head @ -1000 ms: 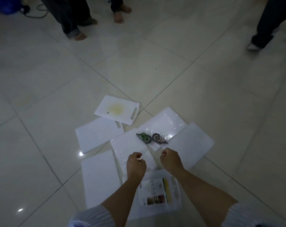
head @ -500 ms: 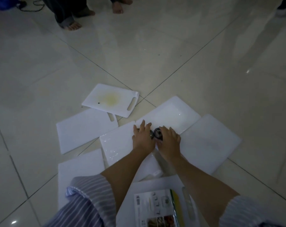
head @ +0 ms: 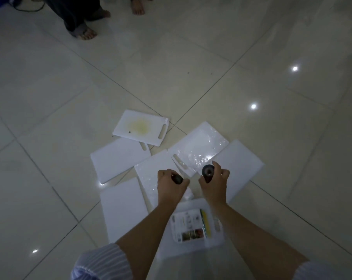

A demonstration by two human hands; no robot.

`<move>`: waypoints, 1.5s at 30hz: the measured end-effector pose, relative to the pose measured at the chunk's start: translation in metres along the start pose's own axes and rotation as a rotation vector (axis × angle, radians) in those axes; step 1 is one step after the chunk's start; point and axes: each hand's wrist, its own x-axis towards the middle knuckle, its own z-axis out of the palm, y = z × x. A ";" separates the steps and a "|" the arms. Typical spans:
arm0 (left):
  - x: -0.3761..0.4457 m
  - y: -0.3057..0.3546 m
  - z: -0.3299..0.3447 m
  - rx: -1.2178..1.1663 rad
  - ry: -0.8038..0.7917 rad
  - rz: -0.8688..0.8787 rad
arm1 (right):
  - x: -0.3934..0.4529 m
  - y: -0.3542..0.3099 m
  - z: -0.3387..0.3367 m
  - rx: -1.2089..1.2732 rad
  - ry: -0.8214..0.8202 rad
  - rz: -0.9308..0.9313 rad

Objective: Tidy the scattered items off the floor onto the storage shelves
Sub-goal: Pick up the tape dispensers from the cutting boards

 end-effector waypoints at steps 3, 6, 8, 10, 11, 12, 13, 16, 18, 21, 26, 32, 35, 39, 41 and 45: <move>-0.040 0.043 -0.041 -0.259 0.007 -0.286 | -0.032 -0.058 -0.052 0.079 0.016 0.127; -0.087 0.100 -0.090 -0.426 -0.060 -0.483 | -0.069 -0.113 -0.106 0.174 0.003 0.173; -0.117 0.145 -0.122 -0.543 -0.115 -0.503 | -0.095 -0.148 -0.144 0.252 0.007 0.231; -0.144 0.189 -0.150 -0.705 -0.184 -0.523 | -0.120 -0.180 -0.181 0.311 0.051 0.262; -0.157 0.210 -0.163 -0.785 -0.216 -0.540 | -0.132 -0.196 -0.201 0.363 0.085 0.266; -0.171 0.231 -0.175 -0.839 -0.241 -0.552 | -0.144 -0.212 -0.221 0.423 0.121 0.276; -0.184 0.251 -0.188 -0.864 -0.265 -0.561 | -0.156 -0.227 -0.241 0.482 0.156 0.289; -0.220 0.312 -0.221 -0.805 -0.362 -0.556 | -0.188 -0.271 -0.304 0.582 0.244 0.288; -0.243 0.353 -0.239 -0.761 -0.448 -0.519 | -0.208 -0.295 -0.345 0.607 0.313 0.276; -0.277 0.407 -0.259 -0.829 -0.564 -0.525 | -0.234 -0.322 -0.402 0.653 0.436 0.260; -0.335 0.476 -0.271 -0.790 -0.754 -0.391 | -0.283 -0.341 -0.487 0.755 0.589 0.245; -0.436 0.527 -0.249 -0.752 -1.090 -0.251 | -0.370 -0.334 -0.579 0.913 0.825 0.261; -0.506 0.541 -0.232 -0.692 -1.248 -0.269 | -0.428 -0.316 -0.621 0.955 0.957 0.281; -0.606 0.550 -0.202 -0.605 -1.444 -0.240 | -0.517 -0.289 -0.677 0.998 1.107 0.266; -0.656 0.557 -0.190 -0.575 -1.536 -0.225 | -0.564 -0.279 -0.707 0.968 1.199 0.248; -0.760 0.577 -0.181 -0.587 -1.738 -0.175 | -0.661 -0.274 -0.764 0.870 1.358 0.198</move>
